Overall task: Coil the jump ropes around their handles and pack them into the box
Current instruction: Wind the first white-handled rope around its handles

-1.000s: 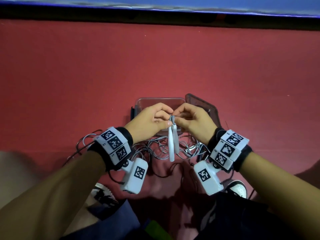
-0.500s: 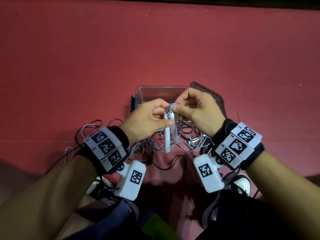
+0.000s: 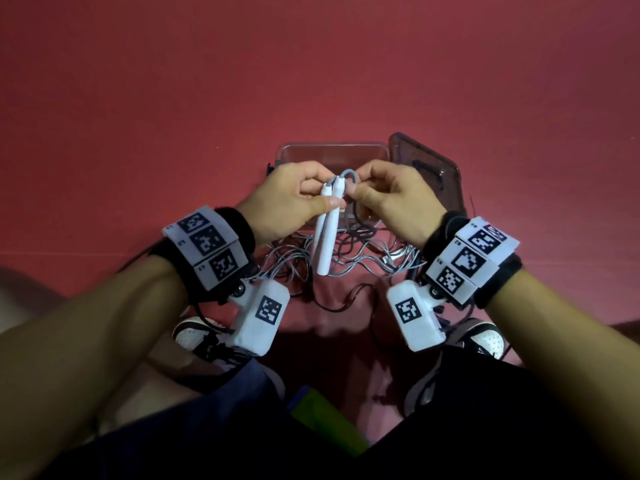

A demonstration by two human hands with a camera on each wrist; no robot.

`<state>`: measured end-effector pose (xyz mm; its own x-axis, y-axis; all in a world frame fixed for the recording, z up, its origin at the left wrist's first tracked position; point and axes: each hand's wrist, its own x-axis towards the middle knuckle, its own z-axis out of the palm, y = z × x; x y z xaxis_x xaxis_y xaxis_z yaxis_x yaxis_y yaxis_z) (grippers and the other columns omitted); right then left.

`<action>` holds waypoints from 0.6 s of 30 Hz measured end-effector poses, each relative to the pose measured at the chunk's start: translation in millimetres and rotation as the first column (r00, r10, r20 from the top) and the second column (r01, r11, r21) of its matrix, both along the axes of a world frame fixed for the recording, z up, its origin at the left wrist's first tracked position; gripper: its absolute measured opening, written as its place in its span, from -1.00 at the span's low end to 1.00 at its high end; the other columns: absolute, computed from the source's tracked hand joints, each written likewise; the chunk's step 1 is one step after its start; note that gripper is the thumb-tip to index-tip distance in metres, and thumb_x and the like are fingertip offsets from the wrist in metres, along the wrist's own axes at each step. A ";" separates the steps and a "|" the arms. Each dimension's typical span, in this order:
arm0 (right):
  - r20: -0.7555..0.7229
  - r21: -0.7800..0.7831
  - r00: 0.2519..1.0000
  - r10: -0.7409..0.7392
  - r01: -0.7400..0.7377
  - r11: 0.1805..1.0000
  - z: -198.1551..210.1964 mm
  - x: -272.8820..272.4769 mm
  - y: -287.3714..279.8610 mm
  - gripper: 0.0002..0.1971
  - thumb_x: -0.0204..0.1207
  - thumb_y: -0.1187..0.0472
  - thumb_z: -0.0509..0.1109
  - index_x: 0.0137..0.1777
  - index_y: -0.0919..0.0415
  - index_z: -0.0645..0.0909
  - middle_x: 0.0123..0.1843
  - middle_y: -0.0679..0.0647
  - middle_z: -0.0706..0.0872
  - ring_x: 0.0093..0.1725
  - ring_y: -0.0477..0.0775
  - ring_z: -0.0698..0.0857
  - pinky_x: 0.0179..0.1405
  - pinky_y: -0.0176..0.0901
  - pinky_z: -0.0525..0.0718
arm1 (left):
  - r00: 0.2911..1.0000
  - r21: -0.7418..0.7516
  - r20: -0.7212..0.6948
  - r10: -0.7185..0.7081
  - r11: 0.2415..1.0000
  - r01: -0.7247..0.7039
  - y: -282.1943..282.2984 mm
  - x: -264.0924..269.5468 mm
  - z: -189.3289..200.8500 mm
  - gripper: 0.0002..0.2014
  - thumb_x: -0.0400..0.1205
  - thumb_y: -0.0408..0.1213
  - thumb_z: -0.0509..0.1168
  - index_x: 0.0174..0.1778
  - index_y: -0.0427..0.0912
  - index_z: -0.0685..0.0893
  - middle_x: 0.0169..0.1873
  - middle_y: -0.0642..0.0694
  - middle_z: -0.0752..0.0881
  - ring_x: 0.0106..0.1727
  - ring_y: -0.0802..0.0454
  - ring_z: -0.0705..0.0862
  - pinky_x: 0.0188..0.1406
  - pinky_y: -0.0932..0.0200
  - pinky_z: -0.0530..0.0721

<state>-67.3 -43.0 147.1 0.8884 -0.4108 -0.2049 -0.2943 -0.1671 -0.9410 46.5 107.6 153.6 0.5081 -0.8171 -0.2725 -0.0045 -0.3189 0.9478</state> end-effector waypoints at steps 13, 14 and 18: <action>-0.201 -0.190 0.951 0.235 -0.273 0.943 -0.1 -24.3 -3.2 -0.56 0.76 -0.07 0.20 0.00 0.30 0.73 -0.52 -0.18 0.46 -0.47 -0.21 0.40 -0.33 -0.29 0.42 | 0.991 -0.094 -0.103 0.088 0.991 -0.097 -11.4 -2.0 -6.4 -0.76 0.65 -0.55 0.39 0.17 -0.20 0.73 -0.08 -0.14 0.87 -0.04 0.02 0.83 -0.03 0.19 0.78; -0.218 -0.211 0.943 0.250 -0.296 0.932 -0.3 -24.9 -1.9 -0.51 0.73 -0.14 0.20 0.00 0.30 0.73 -0.52 -0.16 0.43 -0.48 -0.19 0.38 -0.34 -0.25 0.39 | 0.990 -0.102 -0.097 0.098 0.989 -0.108 -13.1 -3.8 -6.8 -0.77 0.65 -0.54 0.40 0.14 -0.17 0.74 -0.07 -0.16 0.87 -0.03 0.01 0.82 0.00 0.16 0.80; -0.217 -0.252 0.941 0.261 -0.313 0.916 -0.8 -23.5 1.0 -0.53 0.63 -0.22 0.34 -0.08 0.25 0.71 -0.48 -0.07 0.44 -0.48 -0.14 0.37 -0.37 -0.17 0.40 | 0.985 -0.129 -0.092 0.145 0.979 -0.156 -19.0 -5.7 -5.4 -0.79 0.63 -0.51 0.43 0.13 -0.21 0.76 -0.01 -0.29 0.85 -0.08 -0.01 0.81 0.01 0.08 0.82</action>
